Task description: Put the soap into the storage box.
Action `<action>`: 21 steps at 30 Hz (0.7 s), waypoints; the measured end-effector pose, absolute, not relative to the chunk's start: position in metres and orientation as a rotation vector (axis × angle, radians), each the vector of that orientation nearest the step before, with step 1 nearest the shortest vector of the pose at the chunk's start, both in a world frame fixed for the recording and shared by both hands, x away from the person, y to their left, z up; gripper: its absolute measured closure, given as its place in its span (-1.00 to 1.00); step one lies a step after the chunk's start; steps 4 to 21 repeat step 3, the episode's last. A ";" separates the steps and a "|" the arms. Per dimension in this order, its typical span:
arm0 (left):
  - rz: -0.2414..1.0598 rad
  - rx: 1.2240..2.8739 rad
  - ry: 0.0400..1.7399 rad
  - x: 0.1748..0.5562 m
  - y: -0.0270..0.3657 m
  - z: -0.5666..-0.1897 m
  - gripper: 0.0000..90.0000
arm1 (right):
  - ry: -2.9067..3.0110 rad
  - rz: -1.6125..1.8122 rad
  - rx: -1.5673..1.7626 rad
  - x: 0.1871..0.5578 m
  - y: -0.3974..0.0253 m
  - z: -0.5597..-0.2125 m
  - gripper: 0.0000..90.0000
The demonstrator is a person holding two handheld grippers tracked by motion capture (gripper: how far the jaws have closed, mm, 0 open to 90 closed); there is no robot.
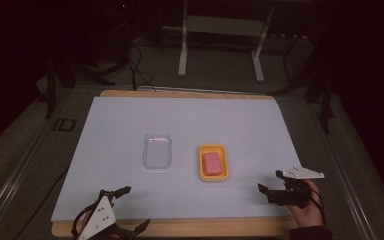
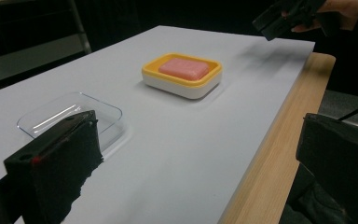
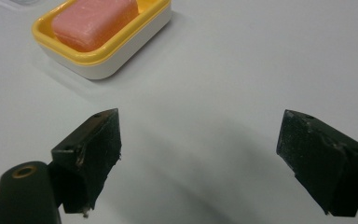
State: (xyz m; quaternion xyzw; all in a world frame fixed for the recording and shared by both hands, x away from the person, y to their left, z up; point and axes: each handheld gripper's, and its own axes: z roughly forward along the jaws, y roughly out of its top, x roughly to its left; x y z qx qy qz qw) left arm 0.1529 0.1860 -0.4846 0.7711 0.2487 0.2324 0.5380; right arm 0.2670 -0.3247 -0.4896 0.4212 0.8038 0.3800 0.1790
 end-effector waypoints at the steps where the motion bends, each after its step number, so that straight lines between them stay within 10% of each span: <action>1: 0.553 1.833 0.591 0.153 0.186 -0.485 -0.99 | 2.279 1.074 1.189 0.267 -0.325 -0.490 -0.70; 21: 0.552 1.834 0.591 0.153 0.186 -0.485 -0.99 | 2.288 1.062 1.182 0.268 -0.324 -0.491 -0.70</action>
